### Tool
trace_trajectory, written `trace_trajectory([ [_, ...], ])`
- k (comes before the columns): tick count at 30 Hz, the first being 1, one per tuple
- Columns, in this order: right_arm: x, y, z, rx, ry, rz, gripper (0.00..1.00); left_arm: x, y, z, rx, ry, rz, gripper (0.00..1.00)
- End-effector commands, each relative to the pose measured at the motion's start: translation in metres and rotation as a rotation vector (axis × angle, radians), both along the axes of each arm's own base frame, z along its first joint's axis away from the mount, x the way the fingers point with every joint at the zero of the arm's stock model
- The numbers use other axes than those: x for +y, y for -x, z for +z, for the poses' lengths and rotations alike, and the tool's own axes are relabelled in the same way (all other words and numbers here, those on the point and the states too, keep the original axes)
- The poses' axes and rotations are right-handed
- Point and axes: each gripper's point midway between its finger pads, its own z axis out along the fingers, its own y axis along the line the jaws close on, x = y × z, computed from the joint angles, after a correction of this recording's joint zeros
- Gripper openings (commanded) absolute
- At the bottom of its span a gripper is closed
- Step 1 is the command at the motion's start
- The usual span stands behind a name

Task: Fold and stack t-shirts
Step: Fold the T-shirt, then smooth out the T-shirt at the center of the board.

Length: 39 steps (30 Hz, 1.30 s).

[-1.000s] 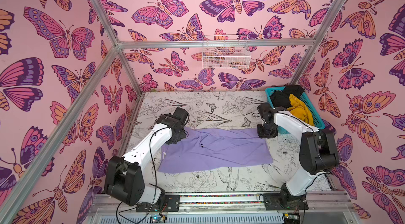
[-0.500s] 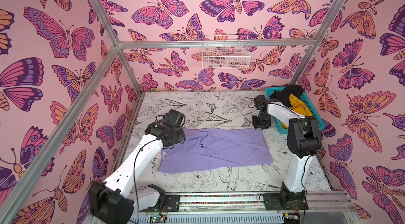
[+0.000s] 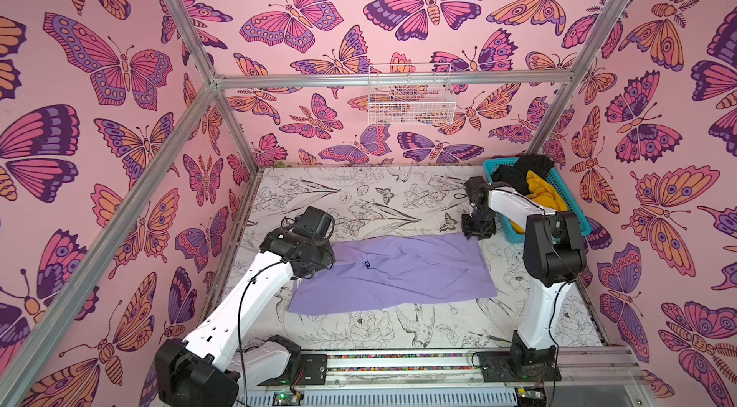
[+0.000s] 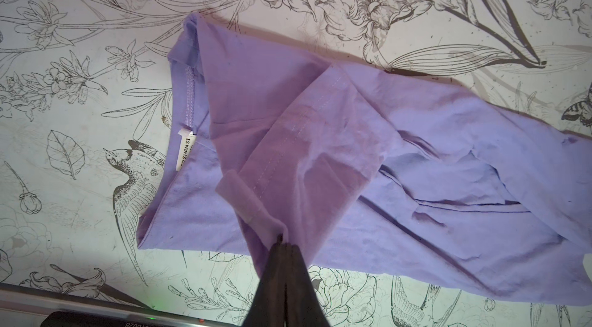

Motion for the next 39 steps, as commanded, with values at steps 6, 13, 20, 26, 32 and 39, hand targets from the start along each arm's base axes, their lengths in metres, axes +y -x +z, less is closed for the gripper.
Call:
trace_trajectory([
  [6, -0.006, 0.006, -0.004, 0.014, -0.005, -0.019, 0.39, -0.004, 0.000, -0.001, 0.012, 0.009, -0.013, 0.05],
  [13, 0.000, 0.002, -0.017, 0.018, -0.051, -0.024, 0.28, -0.006, 0.000, 0.000, 0.013, 0.014, -0.025, 0.05],
  [20, 0.003, -0.003, -0.024, 0.018, -0.067, -0.020, 0.21, -0.013, 0.003, -0.001, 0.031, 0.045, -0.050, 0.13],
  [26, 0.004, -0.005, -0.021, 0.010, -0.070, -0.013, 0.16, -0.020, 0.010, -0.010, 0.107, 0.068, -0.068, 0.56],
  [32, 0.001, -0.006, -0.017, 0.004, -0.056, 0.005, 0.15, -0.014, 0.008, -0.013, 0.113, 0.032, -0.050, 0.51],
  [39, -0.002, -0.019, -0.005, -0.022, -0.025, 0.027, 0.00, -0.006, 0.008, -0.003, 0.064, 0.008, -0.038, 0.38],
])
